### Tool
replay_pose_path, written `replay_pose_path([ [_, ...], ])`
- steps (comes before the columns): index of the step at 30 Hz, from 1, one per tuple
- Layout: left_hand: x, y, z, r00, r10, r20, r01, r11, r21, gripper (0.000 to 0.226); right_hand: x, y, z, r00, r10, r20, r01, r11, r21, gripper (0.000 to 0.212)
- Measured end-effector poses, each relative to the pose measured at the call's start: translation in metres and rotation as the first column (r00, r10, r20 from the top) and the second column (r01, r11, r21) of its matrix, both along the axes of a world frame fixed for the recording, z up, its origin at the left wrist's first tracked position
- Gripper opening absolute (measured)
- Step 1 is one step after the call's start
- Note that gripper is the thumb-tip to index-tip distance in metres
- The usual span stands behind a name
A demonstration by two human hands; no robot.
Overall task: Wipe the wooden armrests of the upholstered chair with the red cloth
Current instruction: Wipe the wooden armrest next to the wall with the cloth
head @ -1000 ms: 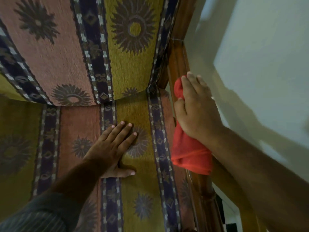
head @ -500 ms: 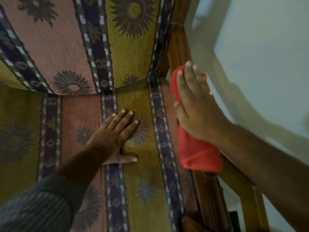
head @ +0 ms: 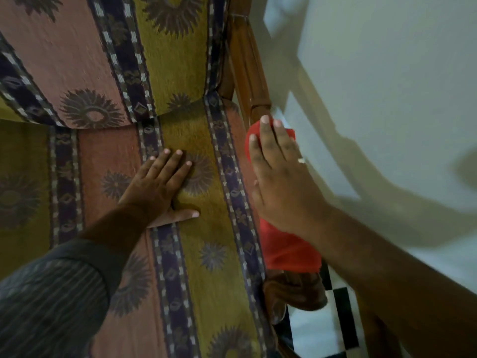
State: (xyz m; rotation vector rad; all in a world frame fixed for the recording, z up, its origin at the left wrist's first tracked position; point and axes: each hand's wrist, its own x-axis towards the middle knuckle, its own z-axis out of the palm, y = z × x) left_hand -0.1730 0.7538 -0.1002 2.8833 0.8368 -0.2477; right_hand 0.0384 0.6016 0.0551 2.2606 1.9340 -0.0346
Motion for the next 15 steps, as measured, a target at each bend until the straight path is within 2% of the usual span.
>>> replay_pose_path([
  [5, -0.008, -0.013, 0.006, 0.981, 0.184, -0.062, -0.191, 0.973, -0.128, 0.115, -0.012, -0.026, -0.006, 0.999, -0.035, -0.034, 0.036, 0.999, 0.025, 0.079],
  [7, 0.004, -0.019, 0.02, 0.944, 0.304, -0.13, -0.328, 0.911, -0.248, 0.109, -0.014, -0.027, -0.005, 0.989, -0.063, -0.133, 0.073, 0.994, 0.075, 0.073],
  [8, 0.014, -0.024, 0.032, 0.923, 0.365, -0.12, -0.384, 0.861, -0.334, 0.098, -0.016, -0.028, -0.004, 0.969, -0.108, -0.222, 0.138, 0.982, 0.127, 0.07],
  [10, 0.035, -0.04, 0.059, 0.847, 0.529, 0.05, -0.403, 0.701, -0.589, 0.057, -0.02, -0.029, 0.0, 0.886, -0.25, -0.39, 0.363, 0.898, 0.249, 0.066],
  [11, 0.047, -0.055, 0.073, 0.752, 0.65, 0.114, -0.372, 0.561, -0.74, 0.043, -0.02, -0.032, 0.0, 0.834, -0.33, -0.442, 0.483, 0.823, 0.298, 0.065],
  [13, 0.064, -0.089, 0.102, 0.558, 0.827, 0.062, -0.255, 0.242, -0.936, 0.032, -0.019, -0.035, 0.002, 0.7, -0.488, -0.521, 0.689, 0.654, 0.312, 0.06],
  [15, 0.078, -0.117, 0.123, 0.503, 0.864, -0.019, -0.132, 0.055, -0.99, 0.038, -0.016, -0.035, 0.002, 0.554, -0.594, -0.583, 0.805, 0.56, 0.195, 0.051],
])
